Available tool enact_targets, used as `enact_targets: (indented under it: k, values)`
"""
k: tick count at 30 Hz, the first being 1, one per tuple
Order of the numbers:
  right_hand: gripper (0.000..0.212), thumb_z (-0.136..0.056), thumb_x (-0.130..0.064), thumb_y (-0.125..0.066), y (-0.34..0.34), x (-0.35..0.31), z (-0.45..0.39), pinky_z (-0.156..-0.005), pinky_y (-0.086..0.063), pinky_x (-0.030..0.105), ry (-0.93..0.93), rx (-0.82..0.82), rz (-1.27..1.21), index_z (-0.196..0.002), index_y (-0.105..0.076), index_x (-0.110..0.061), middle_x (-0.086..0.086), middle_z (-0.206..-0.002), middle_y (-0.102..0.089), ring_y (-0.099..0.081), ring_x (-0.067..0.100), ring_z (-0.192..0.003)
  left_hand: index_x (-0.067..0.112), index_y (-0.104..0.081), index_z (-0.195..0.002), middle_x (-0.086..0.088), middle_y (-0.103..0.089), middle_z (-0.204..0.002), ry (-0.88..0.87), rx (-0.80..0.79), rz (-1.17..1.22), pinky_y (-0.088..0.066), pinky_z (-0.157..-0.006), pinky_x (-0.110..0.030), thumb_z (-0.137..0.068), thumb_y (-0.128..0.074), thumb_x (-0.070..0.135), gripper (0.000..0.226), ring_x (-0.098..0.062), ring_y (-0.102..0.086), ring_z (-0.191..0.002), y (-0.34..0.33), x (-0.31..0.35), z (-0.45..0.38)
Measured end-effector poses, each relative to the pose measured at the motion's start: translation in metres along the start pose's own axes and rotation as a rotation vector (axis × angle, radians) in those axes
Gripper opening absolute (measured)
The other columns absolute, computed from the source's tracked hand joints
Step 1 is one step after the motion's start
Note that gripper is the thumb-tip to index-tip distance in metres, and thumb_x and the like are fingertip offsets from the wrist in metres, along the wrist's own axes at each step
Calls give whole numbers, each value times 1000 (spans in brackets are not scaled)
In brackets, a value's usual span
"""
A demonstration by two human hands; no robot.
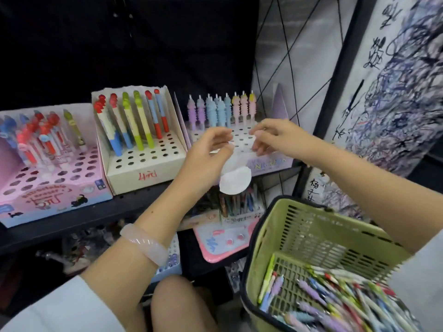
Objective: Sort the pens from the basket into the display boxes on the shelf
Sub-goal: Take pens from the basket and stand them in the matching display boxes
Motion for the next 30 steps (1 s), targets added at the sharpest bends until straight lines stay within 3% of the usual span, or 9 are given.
enact_targets:
  k: [2, 5, 8, 10, 13, 16, 20, 24, 30]
  values:
    - [16, -97, -16, -45, 3, 13, 32, -73, -52, 13, 23, 36, -29, -104, -60, -15, -2, -89, -67, -65, 4, -80, 23, -52, -114, 5, -58, -116, 29, -83, 20, -42, -87, -8, -93, -50, 10, 24, -2, -53, -107, -31, -9, 12]
    - [19, -98, -11, -42, 9, 44, 71, -69, -52, 14, -13, 166, -64, -102, -61, -9, -2, -84, -65, -62, 5, -76, 13, -52, -114, -1, -57, -112, 94, -242, 46, -40, -88, -7, -92, -51, 6, 23, -7, -53, -105, -78, -33, 37]
    - [21, -99, -9, -40, 4, 95, 104, -63, -52, 14, -172, 121, -93, -105, -59, -3, 1, -80, -64, -62, 4, -67, 17, -51, -115, -1, -55, -114, 160, -398, -15, -39, -100, -23, -92, -52, 9, 25, -12, -52, -111, -120, -65, 64]
    - [22, -99, -14, -42, -10, 138, 127, -63, -51, 16, -290, -28, 39, -106, -59, -3, 2, -84, -65, -64, 11, -73, 19, -48, -124, 3, -51, -121, 222, -511, -72, -37, -102, -26, -94, -51, 17, 31, -11, -48, -119, -143, -87, 80]
    - [25, -97, -19, -45, -38, 204, 164, -80, -45, 26, -415, -315, 339, -113, -58, -5, 4, -100, -60, -56, 18, -90, 23, -40, -134, 3, -44, -137, 292, -676, -152, -33, -102, -25, -95, -49, 29, 41, -9, -40, -126, -170, -110, 98]
    - [25, -95, -20, -50, -70, 247, 197, -77, -36, 20, -495, -592, 432, -117, -53, -9, 6, -108, -53, -48, 15, -96, 22, -34, -139, 0, -37, -145, 335, -796, -231, -31, -101, -24, -95, -48, 31, 47, -13, -36, -132, -187, -126, 110]
    - [70, -89, -40, -58, -114, 285, 234, -100, -34, 29, -609, -946, 504, -145, -25, -12, 4, -147, -33, -38, 22, -129, 23, -31, -142, 1, -34, -148, 400, -868, -295, -34, -105, -31, -96, -47, 34, 50, -15, -37, -132, -191, -143, 119]
    - [82, -85, -40, -61, -142, 296, 245, -105, -33, 39, -526, -916, 625, -148, -14, -16, 14, -151, -22, -29, 31, -136, 22, -32, -141, 0, -35, -147, 393, -878, -337, -36, -102, -31, -95, -47, 34, 50, -17, -40, -129, -193, -147, 121]
    - [63, -81, -37, -65, -160, 290, 246, -78, -40, 29, -554, -814, 487, -133, -39, -12, 11, -126, -54, -54, 27, -109, 24, -34, -140, 0, -38, -146, 387, -855, -340, -33, -99, -28, -95, -46, 34, 47, -16, -38, -131, -193, -148, 122]
Point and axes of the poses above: each hand's wrist, its own z-axis away from the middle knuckle, its own y-axis out of the back of the hand, x = y × z, the point moved 4 cm from there along -z, towards the middle knuckle
